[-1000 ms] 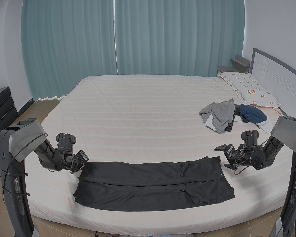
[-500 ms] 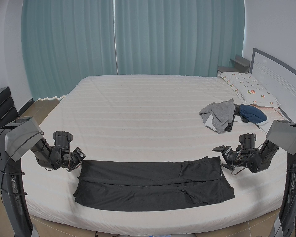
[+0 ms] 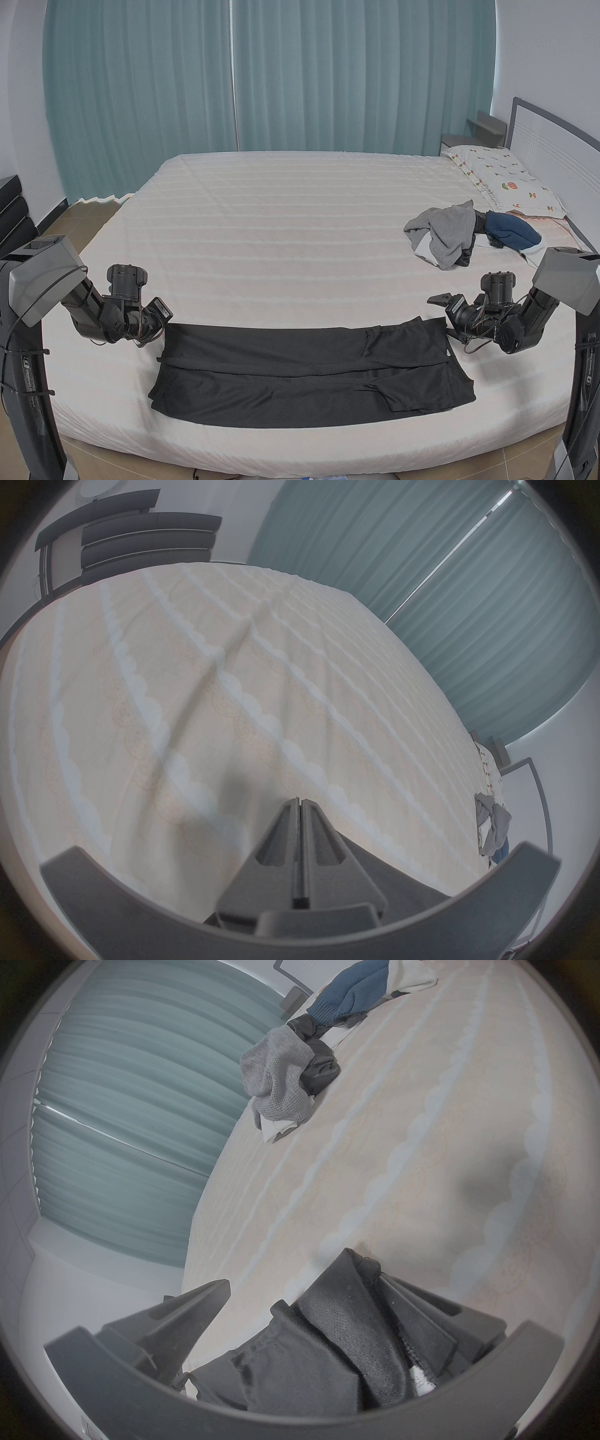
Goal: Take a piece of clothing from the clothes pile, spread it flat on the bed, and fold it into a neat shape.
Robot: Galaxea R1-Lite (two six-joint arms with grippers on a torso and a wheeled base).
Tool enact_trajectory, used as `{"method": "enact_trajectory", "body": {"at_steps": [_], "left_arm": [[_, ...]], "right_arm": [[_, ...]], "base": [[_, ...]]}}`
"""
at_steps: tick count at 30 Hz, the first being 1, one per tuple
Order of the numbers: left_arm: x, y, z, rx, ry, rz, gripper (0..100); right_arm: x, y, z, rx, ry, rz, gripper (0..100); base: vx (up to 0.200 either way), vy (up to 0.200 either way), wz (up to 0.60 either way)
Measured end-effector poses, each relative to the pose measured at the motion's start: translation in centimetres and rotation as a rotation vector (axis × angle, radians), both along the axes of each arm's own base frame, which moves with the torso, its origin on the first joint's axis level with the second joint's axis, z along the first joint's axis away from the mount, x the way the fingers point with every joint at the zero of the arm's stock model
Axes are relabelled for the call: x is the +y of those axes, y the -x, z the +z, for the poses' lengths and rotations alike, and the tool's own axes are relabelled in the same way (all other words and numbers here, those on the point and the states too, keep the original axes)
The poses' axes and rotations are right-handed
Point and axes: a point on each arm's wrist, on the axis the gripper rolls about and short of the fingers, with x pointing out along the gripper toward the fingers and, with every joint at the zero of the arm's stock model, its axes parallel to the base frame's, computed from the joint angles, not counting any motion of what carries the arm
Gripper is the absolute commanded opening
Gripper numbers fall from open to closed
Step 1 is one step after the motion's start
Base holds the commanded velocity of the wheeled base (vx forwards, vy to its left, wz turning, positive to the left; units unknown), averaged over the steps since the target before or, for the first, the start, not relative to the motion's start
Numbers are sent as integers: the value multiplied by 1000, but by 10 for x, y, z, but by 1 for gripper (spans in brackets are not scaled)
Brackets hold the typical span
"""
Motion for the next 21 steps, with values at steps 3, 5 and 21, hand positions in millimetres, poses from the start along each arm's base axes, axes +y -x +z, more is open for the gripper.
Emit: {"method": "enact_trajectory", "body": {"at_steps": [3, 5, 21], "left_arm": [[0, 0, 0, 1, 0, -1, 0], [-1, 0, -1, 1, 0, -1, 0], [0, -1, -1, 0, 0, -2, 0]], "right_arm": [[1, -1, -3, 8, 5, -3, 0], [2, -2, -4, 9, 6, -2, 0], [-9, -3, -4, 2, 7, -32, 0]], "base": [[0, 0, 0], [0, 0, 0], [0, 0, 0]]}}
